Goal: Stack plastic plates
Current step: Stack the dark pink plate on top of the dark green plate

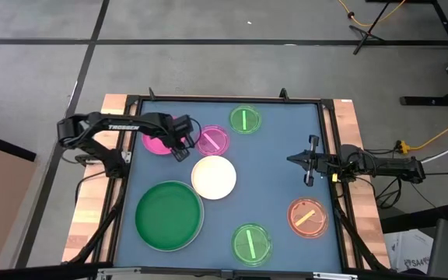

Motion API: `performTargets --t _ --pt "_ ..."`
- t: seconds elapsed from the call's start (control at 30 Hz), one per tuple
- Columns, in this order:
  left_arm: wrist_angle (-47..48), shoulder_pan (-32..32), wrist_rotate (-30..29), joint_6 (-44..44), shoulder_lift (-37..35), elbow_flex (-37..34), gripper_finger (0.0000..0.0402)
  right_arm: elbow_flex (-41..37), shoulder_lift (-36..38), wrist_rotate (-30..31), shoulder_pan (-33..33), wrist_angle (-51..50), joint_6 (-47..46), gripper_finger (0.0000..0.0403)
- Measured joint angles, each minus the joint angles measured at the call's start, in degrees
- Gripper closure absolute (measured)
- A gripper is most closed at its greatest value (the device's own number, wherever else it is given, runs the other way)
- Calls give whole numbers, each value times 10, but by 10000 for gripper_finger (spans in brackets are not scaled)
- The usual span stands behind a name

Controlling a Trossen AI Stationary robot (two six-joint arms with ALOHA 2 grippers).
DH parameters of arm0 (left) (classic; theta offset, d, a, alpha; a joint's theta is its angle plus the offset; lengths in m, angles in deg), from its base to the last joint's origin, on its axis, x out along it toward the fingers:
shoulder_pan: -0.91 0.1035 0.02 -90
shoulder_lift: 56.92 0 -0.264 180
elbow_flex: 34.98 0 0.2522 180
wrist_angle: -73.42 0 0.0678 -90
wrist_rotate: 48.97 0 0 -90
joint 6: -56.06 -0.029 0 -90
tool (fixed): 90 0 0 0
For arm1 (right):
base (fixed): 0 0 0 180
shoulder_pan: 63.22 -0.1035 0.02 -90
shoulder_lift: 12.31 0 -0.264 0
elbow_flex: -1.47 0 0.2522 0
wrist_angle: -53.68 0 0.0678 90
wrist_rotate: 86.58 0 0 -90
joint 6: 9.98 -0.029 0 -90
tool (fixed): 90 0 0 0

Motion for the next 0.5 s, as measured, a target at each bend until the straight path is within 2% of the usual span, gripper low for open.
performTargets --t 0.5 --pt "0 0 -3 17 63 0 266 0 0 0 0 0 0 402"
